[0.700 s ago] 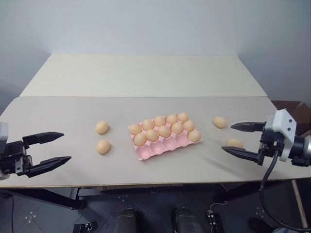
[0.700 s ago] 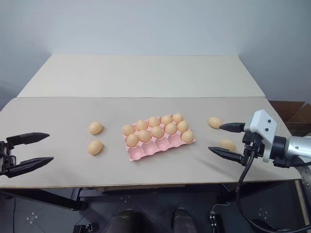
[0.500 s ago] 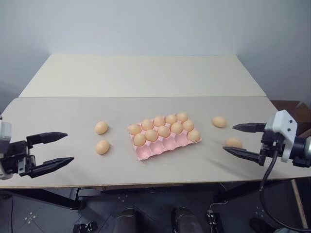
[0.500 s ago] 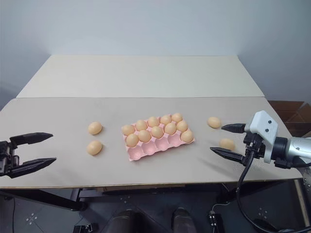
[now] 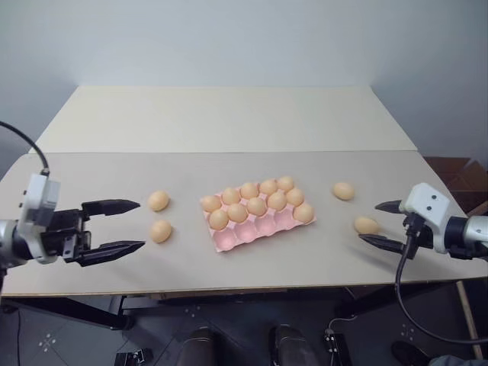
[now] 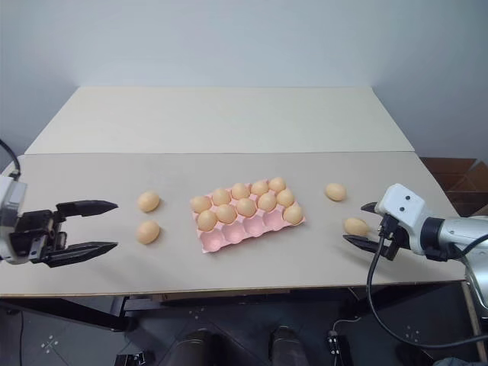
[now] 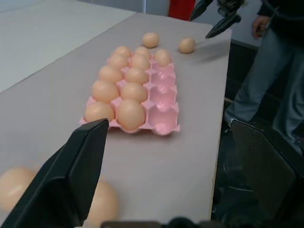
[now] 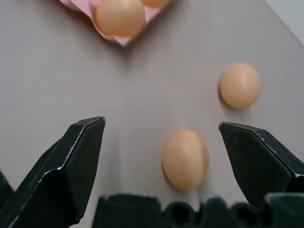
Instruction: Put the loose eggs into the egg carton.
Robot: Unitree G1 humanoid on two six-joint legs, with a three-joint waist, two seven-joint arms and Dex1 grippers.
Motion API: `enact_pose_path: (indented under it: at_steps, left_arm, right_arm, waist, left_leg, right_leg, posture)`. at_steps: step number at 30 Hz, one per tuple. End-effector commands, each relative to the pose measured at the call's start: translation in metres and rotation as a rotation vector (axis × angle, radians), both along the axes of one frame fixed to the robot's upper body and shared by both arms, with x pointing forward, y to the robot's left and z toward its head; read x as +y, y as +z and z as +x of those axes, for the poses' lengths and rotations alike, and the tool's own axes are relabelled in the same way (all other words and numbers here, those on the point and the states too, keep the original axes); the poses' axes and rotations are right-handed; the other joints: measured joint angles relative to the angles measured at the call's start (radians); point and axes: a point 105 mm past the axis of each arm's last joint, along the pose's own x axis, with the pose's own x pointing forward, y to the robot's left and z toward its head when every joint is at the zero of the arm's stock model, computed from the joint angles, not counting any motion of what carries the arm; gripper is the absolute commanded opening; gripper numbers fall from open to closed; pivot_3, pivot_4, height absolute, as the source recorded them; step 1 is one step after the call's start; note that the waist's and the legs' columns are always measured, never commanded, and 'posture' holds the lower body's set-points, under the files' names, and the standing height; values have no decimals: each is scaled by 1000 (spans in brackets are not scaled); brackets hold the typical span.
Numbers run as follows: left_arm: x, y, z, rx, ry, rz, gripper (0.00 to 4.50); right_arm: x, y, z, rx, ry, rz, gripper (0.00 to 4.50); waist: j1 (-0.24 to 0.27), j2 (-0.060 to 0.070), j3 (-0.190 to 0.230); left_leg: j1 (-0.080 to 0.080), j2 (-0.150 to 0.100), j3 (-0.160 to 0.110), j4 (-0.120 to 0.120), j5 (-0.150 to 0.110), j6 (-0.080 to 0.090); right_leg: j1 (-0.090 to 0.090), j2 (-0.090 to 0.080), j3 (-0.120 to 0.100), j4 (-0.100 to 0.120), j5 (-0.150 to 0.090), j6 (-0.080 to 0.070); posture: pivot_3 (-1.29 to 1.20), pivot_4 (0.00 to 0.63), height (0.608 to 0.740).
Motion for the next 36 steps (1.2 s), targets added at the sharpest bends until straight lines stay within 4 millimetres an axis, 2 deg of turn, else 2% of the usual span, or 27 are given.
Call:
enact_pose_path:
  at_steps: [1, 5, 9, 13, 15, 17, 20, 23, 25, 28, 31, 35, 36]
  left_arm:
    - [-3, 6, 1, -22, -38, -2, 4429]
    - [-7, 7, 3, -31, -46, -8, 4429]
    - [-7, 8, 3, -34, -47, -2, 4500]
    - [-5, 11, 1, -42, -43, 7, 4500]
    - [-4, 13, 1, -47, -39, 8, 4500]
    - [-3, 13, 1, -49, -35, 9, 4500]
    - [-4, 13, 0, -49, -37, -6, 4500]
    - [-7, 14, 2, -51, -39, -15, 4500]
    - [-8, 13, 3, -55, -40, -15, 4500]
    - [-7, 13, 2, -58, -38, -13, 4500]
    - [-5, 12, 1, -56, -29, -12, 4500]
    - [-6, 12, 1, -55, -29, -13, 4500]
    - [-6, 12, 1, -56, -28, -13, 4500]
  right_arm:
    - [-6, -11, 16, 2, -23, -63, 4500]
    - [-8, -25, 29, 26, -69, -55, 4500]
    - [-7, -31, 36, 27, -84, -60, 3336]
    - [1, -11, 40, -42, -93, -40, 2017]
    - [16, 7, 36, -86, -50, -14, 2017]
    - [44, 26, 30, -129, 26, 41, 2017]
    - [88, 37, 26, -153, 133, 116, 2017]
    - [124, 34, 27, -147, 212, 158, 2017]
    - [141, 20, 34, -127, 219, 147, 2017]
    - [147, 5, 39, -109, 209, 98, 2017]
    - [153, 4, 41, -90, 206, 140, 2863]
    - [159, 5, 40, -90, 207, 144, 4305]
    - [159, 7, 39, -97, 210, 147, 4483]
  waist:
    - [-5, 0, 0]
    - [-12, 0, 0]
    - [-12, 0, 0]
    - [-12, 0, 0]
    - [-12, 0, 0]
    - [-14, 1, 0]
    - [-17, 0, 0]
    - [-16, 0, 0]
    - [-6, 1, 0]
    - [-8, 0, 0]
    - [-5, 0, 0]
    - [-10, 0, 0]
    - [-11, 0, 0]
  left_leg:
    - [0, 0, 0, 0, 0, 0]
    - [0, 0, -1, 0, 0, 0]
    - [-1, -1, -1, 0, 0, 0]
    - [0, -1, -1, 0, 0, 0]
    - [0, 0, -1, 0, 0, 0]
    - [-1, 0, -1, 0, 0, 0]
    - [0, 1, -2, 0, 0, 0]
    - [0, 2, -2, 0, 0, 0]
    - [0, 1, -2, 0, 0, 0]
    - [-2, -1, -2, 1, 0, 0]
    - [-3, -2, -2, 1, 0, 0]
    - [-2, -1, -3, 1, 0, 0]
    - [-2, -1, -3, 1, 0, 0]
  right_leg:
    - [0, 0, 0, 0, 0, 0]
    - [0, 0, 0, 0, 2, 4]
    - [0, 0, 0, 0, 4, 7]
    - [0, 0, 0, 1, 4, 7]
    - [0, 0, 0, 1, 4, 7]
    - [-1, 0, 0, 1, 4, 8]
    - [0, 1, 0, 1, 5, 8]
    - [0, 1, 0, 1, 5, 8]
    - [0, 1, -1, 1, 5, 7]
    - [-1, -1, -1, 0, 5, 7]
    - [-1, -1, -1, 0, 5, 7]
    - [-1, 0, -1, 0, 5, 7]
    - [-1, 0, -1, 1, 5, 7]
  posture:
    - [0, 150, 740]
    - [0, 150, 740]
    - [0, 150, 740]
    - [0, 150, 740]
    - [0, 150, 740]
    - [0, 150, 740]
    - [0, 150, 740]
    - [0, 150, 740]
    - [0, 150, 740]
    - [0, 150, 740]
    - [0, 150, 740]
    - [0, 150, 740]
    - [0, 150, 740]
